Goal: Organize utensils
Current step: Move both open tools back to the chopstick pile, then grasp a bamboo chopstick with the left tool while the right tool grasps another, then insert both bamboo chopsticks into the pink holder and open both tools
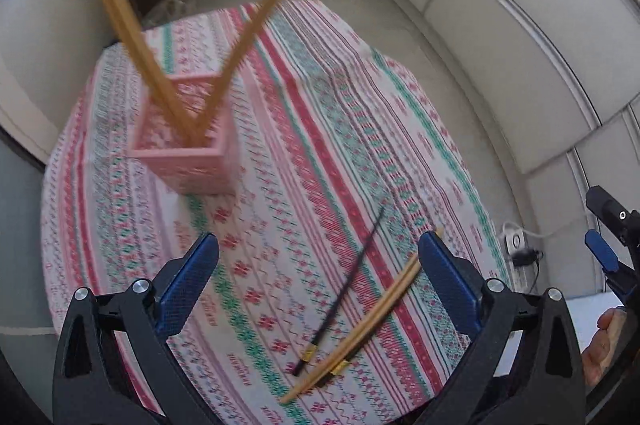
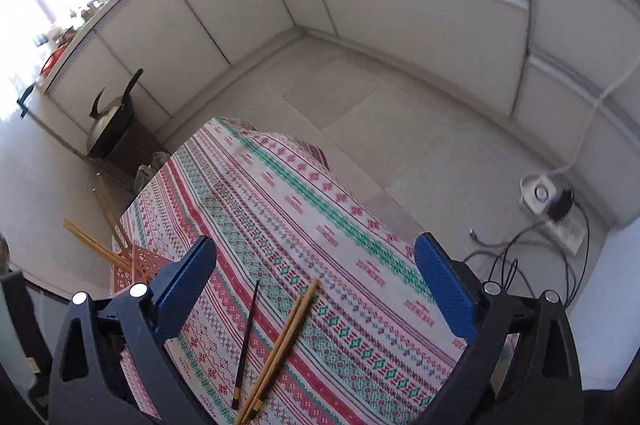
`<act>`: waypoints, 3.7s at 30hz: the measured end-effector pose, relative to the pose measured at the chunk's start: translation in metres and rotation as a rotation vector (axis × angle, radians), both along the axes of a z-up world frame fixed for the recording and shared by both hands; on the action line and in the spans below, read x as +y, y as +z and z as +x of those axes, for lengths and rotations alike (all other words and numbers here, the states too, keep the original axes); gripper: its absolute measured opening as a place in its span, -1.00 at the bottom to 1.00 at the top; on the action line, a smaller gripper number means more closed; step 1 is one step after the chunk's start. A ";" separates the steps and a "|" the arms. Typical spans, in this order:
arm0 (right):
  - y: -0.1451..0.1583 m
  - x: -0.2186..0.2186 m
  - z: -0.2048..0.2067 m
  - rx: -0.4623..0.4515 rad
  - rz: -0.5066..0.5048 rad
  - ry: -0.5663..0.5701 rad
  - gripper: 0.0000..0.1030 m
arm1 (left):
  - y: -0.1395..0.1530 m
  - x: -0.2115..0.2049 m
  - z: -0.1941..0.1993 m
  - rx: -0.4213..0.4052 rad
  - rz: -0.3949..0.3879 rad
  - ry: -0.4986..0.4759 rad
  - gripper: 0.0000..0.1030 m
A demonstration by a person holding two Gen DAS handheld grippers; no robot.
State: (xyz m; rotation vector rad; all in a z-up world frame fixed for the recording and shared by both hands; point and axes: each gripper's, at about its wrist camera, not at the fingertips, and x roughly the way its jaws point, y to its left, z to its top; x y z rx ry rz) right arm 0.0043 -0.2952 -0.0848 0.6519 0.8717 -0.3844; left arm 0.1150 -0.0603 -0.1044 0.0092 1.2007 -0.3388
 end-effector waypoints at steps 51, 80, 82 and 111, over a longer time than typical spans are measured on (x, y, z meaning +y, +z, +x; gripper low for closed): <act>-0.144 0.056 0.109 0.379 0.095 0.250 -0.21 | 0.007 0.024 -0.053 -0.169 0.018 -0.135 -0.93; 0.036 0.106 0.032 -0.149 -0.073 0.432 -0.85 | 0.091 0.082 -0.081 -0.372 -0.076 0.018 -0.93; 0.045 0.108 0.027 -0.163 -0.068 0.442 -0.85 | 0.098 0.086 -0.083 -0.388 -0.083 0.030 -0.93; 0.183 0.110 0.069 -0.497 0.032 0.425 -0.85 | 0.207 0.122 -0.029 -0.685 -0.173 0.225 -0.93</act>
